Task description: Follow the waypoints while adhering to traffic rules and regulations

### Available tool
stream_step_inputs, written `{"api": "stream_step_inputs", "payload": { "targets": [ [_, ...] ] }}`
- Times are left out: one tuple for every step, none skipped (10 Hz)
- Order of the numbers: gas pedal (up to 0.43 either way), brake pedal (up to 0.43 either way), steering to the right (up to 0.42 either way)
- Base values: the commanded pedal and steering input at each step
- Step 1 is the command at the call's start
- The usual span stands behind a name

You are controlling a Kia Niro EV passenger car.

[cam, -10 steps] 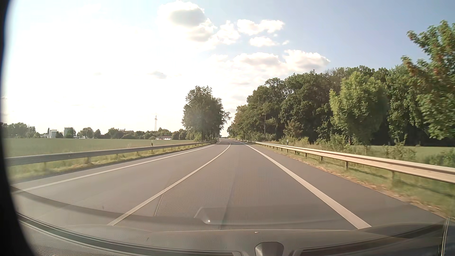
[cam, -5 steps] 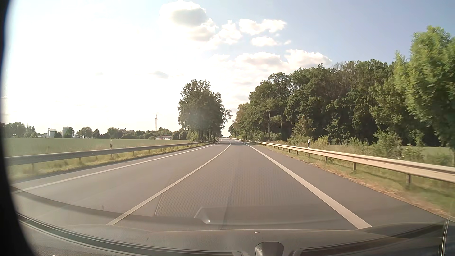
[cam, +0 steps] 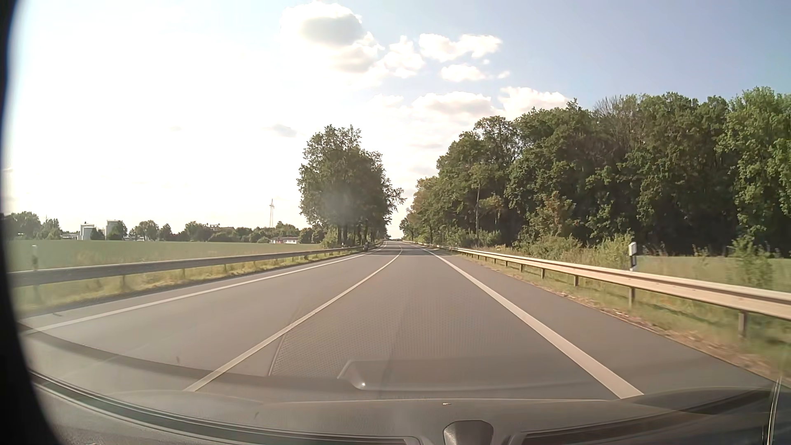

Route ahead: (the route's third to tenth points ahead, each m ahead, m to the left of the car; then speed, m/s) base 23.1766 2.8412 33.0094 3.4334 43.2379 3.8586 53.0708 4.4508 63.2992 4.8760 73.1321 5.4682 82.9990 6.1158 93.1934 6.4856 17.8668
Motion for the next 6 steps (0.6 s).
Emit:
{"api": "stream_step_inputs", "payload": {
  "targets": [
    [0.177, 0.006, -0.001],
    [0.177, 0.006, -0.001],
    [0.177, 0.006, -0.001],
    [0.177, 0.006, 0.0],
    [0.177, 0.006, 0.0],
    [0.177, 0.006, 0.0]
  ]
}}
